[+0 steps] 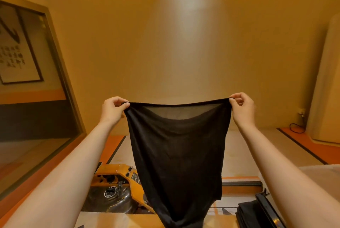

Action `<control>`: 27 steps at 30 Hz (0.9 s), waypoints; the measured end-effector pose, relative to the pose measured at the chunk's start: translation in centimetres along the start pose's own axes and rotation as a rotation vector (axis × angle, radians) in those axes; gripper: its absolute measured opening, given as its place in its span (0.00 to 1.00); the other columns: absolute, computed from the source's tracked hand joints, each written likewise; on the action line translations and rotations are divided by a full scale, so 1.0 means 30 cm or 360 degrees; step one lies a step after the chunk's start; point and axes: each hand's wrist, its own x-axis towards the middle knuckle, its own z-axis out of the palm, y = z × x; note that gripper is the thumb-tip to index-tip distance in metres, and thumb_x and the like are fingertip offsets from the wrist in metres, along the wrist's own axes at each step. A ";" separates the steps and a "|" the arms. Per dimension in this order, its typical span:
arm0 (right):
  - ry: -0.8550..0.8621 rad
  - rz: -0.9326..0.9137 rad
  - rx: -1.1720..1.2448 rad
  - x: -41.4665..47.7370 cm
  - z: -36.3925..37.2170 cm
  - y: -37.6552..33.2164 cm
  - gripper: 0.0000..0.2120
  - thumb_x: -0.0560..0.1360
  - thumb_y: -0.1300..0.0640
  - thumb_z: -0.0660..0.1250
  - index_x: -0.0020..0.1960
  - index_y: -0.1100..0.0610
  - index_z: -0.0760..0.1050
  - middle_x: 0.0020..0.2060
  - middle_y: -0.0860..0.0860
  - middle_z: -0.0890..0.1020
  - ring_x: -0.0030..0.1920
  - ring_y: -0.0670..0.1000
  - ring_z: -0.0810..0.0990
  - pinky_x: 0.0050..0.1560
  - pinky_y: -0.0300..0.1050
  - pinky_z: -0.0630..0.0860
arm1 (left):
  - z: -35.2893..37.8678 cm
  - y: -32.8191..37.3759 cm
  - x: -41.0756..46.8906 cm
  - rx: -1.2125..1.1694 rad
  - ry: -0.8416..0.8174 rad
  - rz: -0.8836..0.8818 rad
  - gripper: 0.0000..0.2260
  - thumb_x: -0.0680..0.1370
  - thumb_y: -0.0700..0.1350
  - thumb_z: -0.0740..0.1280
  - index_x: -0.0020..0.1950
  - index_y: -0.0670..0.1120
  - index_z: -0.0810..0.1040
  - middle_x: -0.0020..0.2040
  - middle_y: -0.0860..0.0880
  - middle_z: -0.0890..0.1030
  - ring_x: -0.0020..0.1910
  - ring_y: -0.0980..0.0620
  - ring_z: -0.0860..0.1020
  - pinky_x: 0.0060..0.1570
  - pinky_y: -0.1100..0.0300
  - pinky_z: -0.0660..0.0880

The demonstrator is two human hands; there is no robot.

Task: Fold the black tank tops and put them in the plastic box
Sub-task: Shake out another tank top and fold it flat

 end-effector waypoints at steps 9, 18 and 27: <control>0.0132 -0.0220 0.0586 -0.084 -0.111 -0.199 0.09 0.79 0.61 0.63 0.45 0.48 0.74 0.38 0.47 0.78 0.39 0.45 0.79 0.42 0.35 0.76 | -0.116 0.120 -0.152 -0.0388 0.0359 0.0204 0.04 0.78 0.39 0.67 0.50 0.44 0.81 0.44 0.52 0.81 0.42 0.59 0.80 0.38 0.69 0.77; -0.0345 0.0393 0.0144 -0.657 -0.185 0.266 0.04 0.78 0.62 0.64 0.50 0.56 0.77 0.43 0.50 0.81 0.42 0.41 0.81 0.42 0.35 0.76 | -0.008 -0.396 -0.742 -0.0287 -0.0025 -0.0516 0.03 0.77 0.40 0.69 0.47 0.46 0.82 0.45 0.50 0.83 0.46 0.53 0.80 0.46 0.59 0.75; -0.0302 0.1268 -0.0311 -1.180 -0.385 0.559 0.07 0.73 0.60 0.72 0.37 0.60 0.79 0.36 0.56 0.82 0.43 0.55 0.79 0.40 0.46 0.71 | 0.021 -0.747 -1.394 -0.0274 -0.0143 -0.1391 0.11 0.65 0.23 0.74 0.30 0.37 0.80 0.30 0.35 0.81 0.24 0.59 0.75 0.30 0.76 0.71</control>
